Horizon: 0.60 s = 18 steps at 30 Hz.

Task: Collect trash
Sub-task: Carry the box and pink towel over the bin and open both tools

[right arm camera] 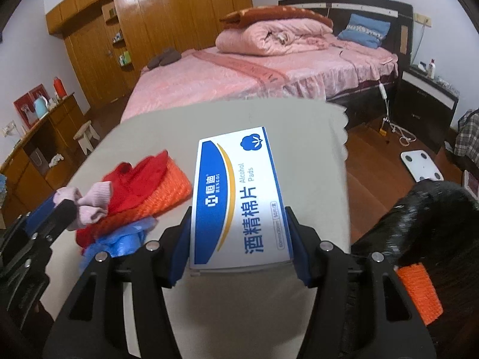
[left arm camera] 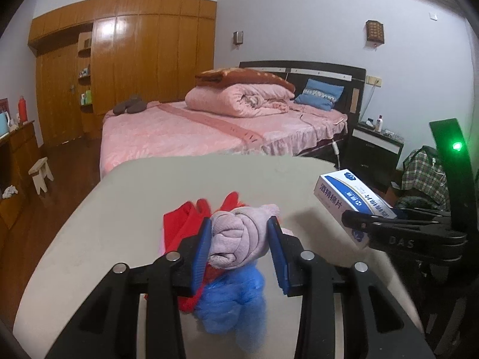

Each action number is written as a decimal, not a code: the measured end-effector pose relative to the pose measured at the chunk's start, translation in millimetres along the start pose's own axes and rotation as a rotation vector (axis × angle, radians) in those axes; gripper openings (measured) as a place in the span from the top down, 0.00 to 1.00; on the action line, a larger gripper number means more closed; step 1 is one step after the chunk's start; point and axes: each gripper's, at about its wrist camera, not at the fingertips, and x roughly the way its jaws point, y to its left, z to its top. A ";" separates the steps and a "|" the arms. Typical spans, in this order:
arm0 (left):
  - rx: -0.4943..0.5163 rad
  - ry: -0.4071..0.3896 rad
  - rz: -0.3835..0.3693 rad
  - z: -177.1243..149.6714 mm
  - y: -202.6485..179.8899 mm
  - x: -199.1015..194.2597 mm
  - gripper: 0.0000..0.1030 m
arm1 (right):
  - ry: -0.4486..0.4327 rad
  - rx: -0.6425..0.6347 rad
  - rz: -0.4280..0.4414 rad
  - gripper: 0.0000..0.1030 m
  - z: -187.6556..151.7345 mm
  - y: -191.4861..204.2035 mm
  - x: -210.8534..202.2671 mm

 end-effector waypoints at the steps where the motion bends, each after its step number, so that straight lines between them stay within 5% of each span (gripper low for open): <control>1: 0.002 -0.007 -0.006 3.0 -4.0 -3.3 0.63 | -0.008 -0.003 -0.001 0.46 0.0 -2.2 -7.8; 18: 0.096 -0.043 -0.256 20.0 -120.5 -27.7 0.63 | -0.061 0.117 -0.182 0.46 -43.2 -109.1 -109.2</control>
